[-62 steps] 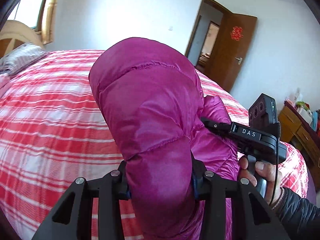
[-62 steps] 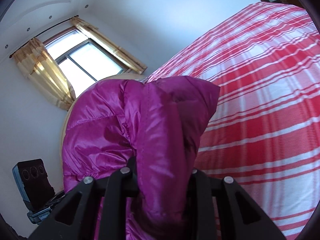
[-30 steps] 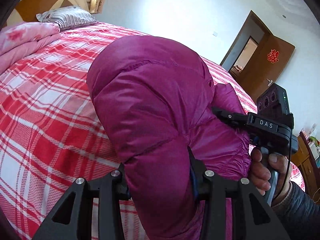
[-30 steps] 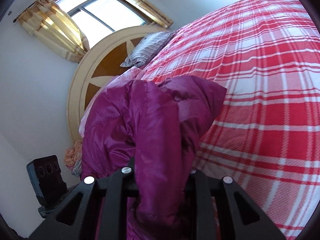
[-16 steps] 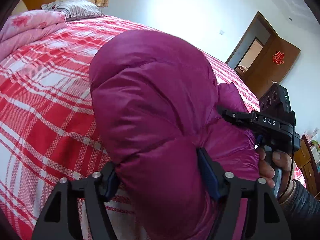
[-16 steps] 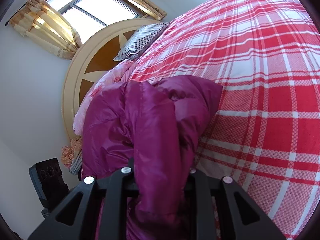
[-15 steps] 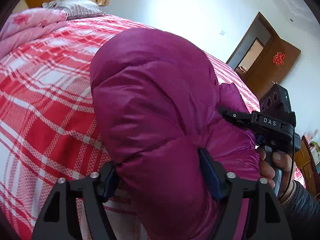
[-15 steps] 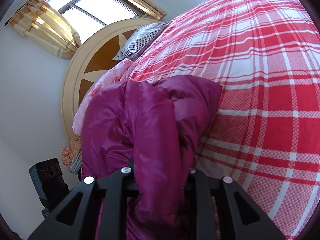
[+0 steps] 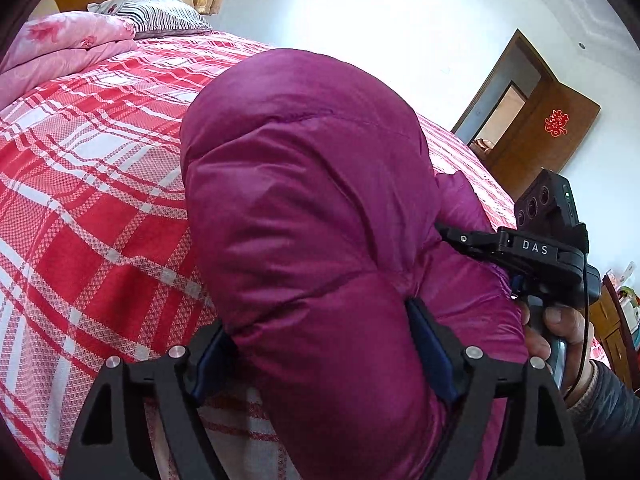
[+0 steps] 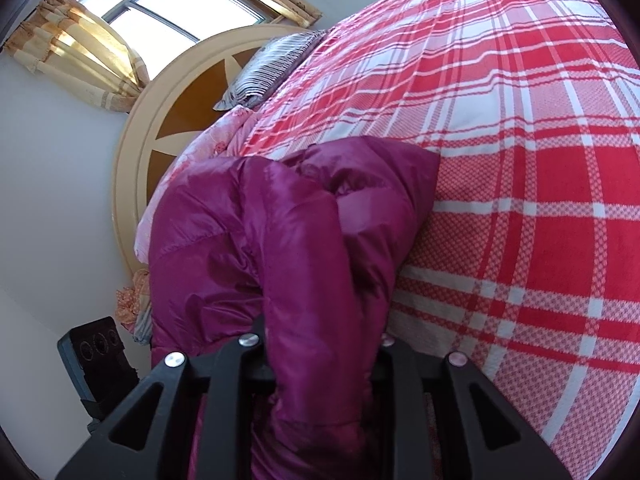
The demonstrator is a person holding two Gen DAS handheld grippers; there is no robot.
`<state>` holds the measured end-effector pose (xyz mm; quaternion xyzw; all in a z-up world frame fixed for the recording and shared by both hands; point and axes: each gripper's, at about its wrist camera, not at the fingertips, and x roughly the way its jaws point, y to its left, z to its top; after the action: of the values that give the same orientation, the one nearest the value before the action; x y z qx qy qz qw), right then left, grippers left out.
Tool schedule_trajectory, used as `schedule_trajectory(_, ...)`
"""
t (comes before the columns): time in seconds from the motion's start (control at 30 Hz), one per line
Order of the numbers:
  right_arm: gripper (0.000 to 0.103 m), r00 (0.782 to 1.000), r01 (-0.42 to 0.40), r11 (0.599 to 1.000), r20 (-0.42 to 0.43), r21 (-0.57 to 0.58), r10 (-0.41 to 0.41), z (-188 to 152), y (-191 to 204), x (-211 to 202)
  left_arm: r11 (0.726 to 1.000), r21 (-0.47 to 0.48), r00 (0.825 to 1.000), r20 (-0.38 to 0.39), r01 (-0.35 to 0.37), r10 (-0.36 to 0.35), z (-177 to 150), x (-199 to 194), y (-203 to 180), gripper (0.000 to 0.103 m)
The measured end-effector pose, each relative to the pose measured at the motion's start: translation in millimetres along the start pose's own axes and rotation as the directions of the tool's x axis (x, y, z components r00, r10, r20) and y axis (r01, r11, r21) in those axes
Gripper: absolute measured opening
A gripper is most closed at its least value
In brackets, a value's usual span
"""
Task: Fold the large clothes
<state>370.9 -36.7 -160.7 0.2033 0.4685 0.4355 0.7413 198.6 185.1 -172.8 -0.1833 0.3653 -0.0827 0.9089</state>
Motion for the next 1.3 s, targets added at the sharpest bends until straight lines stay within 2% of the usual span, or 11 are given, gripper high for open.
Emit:
schedule_trajectory(0.13,0.026,1.0,0.02,1.0,-0.011,-0.01,-0.02,2,3,6,1.0,0.001,1.0,0.012,0.001,-0.001,-3,0,-3,0.083)
schedule_trajectory(0.33,0.028,0.997,0.07,0.997,-0.022,-0.016,-0.07,4,6,8,0.999,-0.009,0.999,0.0,-0.036,0.036,-3,-3,-11,0.083)
schedule_trajectory(0.4,0.036,0.995,0.094,0.995,-0.016,-0.033,-0.095,5,11,5,0.996,-0.004,0.996,-0.007,-0.092,0.092,0,-11,-22,0.083)
schedule_trajectory(0.5,0.064,0.982,0.188,0.981,0.023,-0.044,-0.187,3,21,-3,0.987,0.026,0.987,0.009,-0.159,0.159,6,-27,-38,0.083)
schedule_trajectory(0.53,0.071,0.978,0.204,0.978,0.046,-0.03,-0.203,3,23,-10,0.987,0.022,0.987,0.008,-0.162,0.161,8,-32,-41,0.083)
schedule_trajectory(0.63,0.079,0.971,0.222,0.975,0.099,-0.016,-0.219,0,30,-32,0.99,-0.014,0.989,0.036,-0.141,0.142,13,-56,-45,0.083)
schedule_trajectory(0.7,0.081,0.96,0.238,0.971,0.156,-0.032,-0.231,-4,42,-54,0.989,0.0,0.986,0.086,-0.146,0.145,15,-73,-51,0.083)
schedule_trajectory(0.77,0.09,0.942,0.269,0.962,0.219,-0.038,-0.255,-12,59,-78,0.982,0.03,0.973,0.148,-0.185,0.179,16,-94,-60,0.083)
schedule_trajectory(0.9,0.094,0.881,0.35,0.936,0.353,-0.036,-0.315,-36,97,-123,0.97,0.079,0.947,0.247,-0.231,0.205,22,-129,-81,0.083)
schedule_trajectory(1.0,0.099,0.844,0.393,0.918,0.412,-0.041,-0.343,-52,118,-139,0.971,0.098,0.939,0.292,-0.22,0.183,27,-146,-87,0.083)
schedule_trajectory(1.3,0.1,0.82,0.427,0.898,0.465,-0.106,-0.335,-65,155,-163,0.971,0.131,0.934,0.325,-0.2,0.149,32,-167,-97,0.083)
